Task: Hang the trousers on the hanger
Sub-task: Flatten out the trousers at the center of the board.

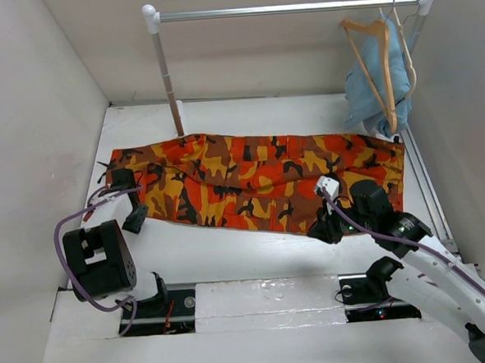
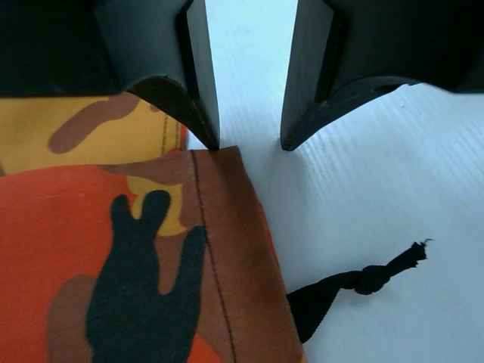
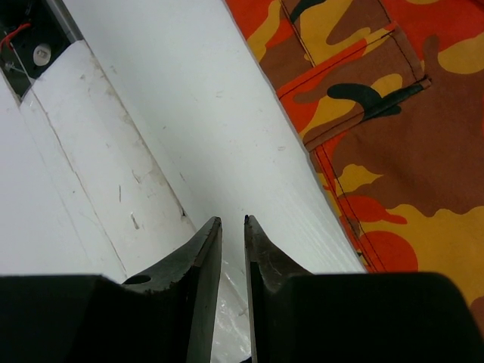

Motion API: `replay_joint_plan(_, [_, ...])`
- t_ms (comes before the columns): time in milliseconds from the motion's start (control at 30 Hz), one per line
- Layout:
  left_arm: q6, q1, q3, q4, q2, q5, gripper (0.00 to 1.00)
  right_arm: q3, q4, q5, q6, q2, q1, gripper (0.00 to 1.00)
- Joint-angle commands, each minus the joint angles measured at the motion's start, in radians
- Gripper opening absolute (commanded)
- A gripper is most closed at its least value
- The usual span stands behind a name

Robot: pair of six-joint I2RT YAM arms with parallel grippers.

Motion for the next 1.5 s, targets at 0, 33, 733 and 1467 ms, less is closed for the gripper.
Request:
replay_joint_plan(0, [-0.063, 0.005, 0.003, 0.047, -0.047, -0.026, 0.34, 0.018, -0.001, 0.008, 0.004, -0.010, 0.006, 0.24])
replay_joint_plan(33, [-0.066, 0.005, -0.008, 0.054, -0.064, -0.042, 0.33, 0.015, 0.001, 0.010, 0.006, -0.010, 0.006, 0.24])
replay_joint_plan(733, [-0.009, 0.024, 0.051, 0.028, 0.076, -0.074, 0.00, 0.021, 0.026, 0.013, 0.003, 0.044, 0.006, 0.24])
replay_joint_plan(1467, [0.133, 0.024, 1.036, -0.295, 0.453, -0.118, 0.65, 0.210, 0.010, 0.042, -0.028, 0.214, 0.006, 0.25])
